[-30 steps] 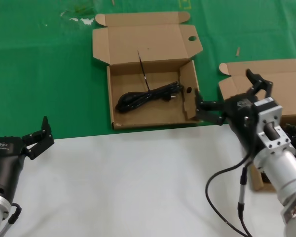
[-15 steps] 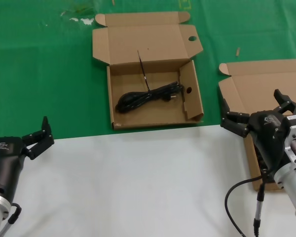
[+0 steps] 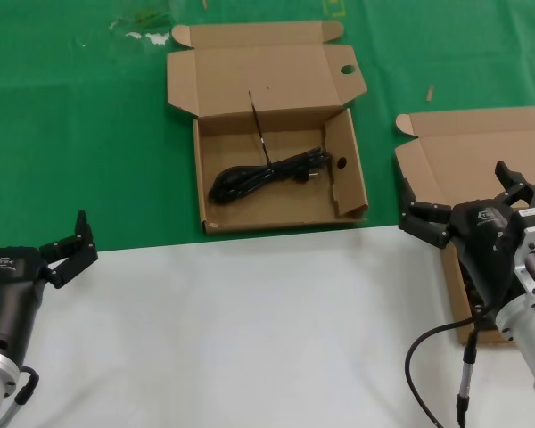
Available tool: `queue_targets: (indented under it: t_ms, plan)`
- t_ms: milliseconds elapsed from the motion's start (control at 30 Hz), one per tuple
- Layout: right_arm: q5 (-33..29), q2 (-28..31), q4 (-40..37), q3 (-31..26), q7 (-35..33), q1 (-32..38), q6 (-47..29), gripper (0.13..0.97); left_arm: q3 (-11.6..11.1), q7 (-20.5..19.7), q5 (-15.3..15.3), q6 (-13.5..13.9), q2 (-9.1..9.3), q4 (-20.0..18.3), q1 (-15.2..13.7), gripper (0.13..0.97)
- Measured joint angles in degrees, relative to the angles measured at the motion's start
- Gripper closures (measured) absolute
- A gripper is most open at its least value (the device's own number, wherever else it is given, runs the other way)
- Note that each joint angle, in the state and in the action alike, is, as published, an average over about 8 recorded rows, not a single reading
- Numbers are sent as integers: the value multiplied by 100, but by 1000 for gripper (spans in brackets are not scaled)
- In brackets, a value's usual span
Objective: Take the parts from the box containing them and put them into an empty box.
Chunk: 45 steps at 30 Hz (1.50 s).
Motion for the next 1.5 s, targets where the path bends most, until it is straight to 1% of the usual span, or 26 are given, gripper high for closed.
queue_targets:
  t_ms: [1500]
  plan:
    - [0,0,0,0,0,0,0,129,0,0,0,0,0,0,0,132]
